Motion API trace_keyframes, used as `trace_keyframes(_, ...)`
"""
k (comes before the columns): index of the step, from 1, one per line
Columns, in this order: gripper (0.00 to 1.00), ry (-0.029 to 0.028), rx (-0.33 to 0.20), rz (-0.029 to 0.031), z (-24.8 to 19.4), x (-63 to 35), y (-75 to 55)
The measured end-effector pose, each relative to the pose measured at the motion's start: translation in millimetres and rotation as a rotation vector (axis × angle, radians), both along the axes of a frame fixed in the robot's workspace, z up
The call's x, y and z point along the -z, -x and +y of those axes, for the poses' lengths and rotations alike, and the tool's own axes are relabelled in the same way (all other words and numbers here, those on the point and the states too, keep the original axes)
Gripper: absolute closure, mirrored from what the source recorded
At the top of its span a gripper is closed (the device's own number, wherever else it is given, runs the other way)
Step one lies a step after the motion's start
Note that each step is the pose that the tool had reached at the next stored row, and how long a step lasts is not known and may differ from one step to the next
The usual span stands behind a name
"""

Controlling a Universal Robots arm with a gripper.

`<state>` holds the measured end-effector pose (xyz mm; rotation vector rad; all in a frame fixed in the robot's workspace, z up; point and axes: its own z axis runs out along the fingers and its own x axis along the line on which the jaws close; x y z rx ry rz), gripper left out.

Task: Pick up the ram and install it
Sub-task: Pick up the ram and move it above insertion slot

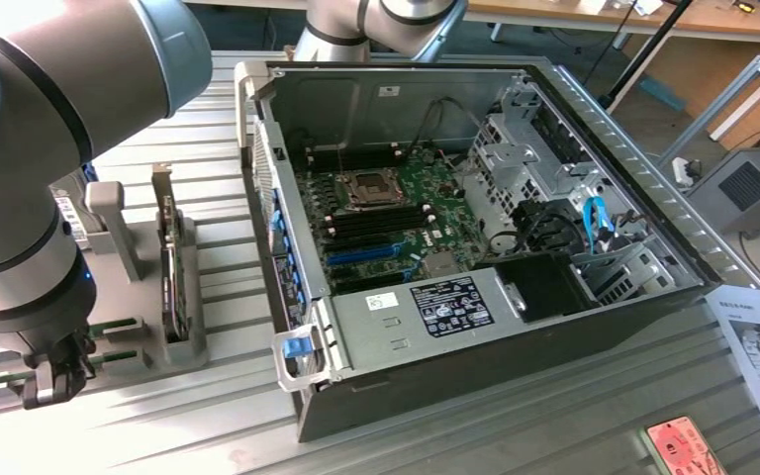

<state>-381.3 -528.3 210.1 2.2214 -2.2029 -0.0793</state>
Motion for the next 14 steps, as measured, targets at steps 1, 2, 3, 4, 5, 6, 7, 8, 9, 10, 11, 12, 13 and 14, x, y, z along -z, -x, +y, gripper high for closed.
trace_keyframes(1,0.69,0.0000,0.000,0.0000,0.0,0.0,0.0)
trace_keyframes(2,0.69,0.0000,0.000,0.0000,0.0,0.0,0.0)
trace_keyframes(3,0.69,0.0000,0.000,0.0000,0.0,0.0,0.0)
trace_keyframes(4,0.69,0.0000,0.000,0.0000,0.0,0.0,0.0)
trace_keyframes(5,0.69,-0.0001,0.000,0.0000,0.0,0.0,0.0)
trace_keyframes(6,0.69,0.0000,0.000,0.0000,0.0,0.0,0.0)
trace_keyframes(7,0.69,0.0000,0.000,0.0000,0.0,0.0,0.0)
trace_keyframes(8,0.69,0.0000,0.000,0.0000,0.0,0.0,0.0)
trace_keyframes(9,0.71,0.0000,0.000,0.0000,0.0,0.0,0.0)
trace_keyframes(10,0.71,0.0000,0.000,0.0000,0.0,0.0,0.0)
trace_keyframes(11,0.77,0.0000,0.000,0.0000,0.0,0.0,0.0)
trace_keyframes(12,0.84,-0.0001,0.000,-0.0001,0.0,0.0,0.0)
trace_keyframes(13,0.88,0.0000,0.000,0.0000,0.0,0.0,0.0)
trace_keyframes(14,0.88,0.0000,0.000,0.0000,0.0,0.0,0.0)
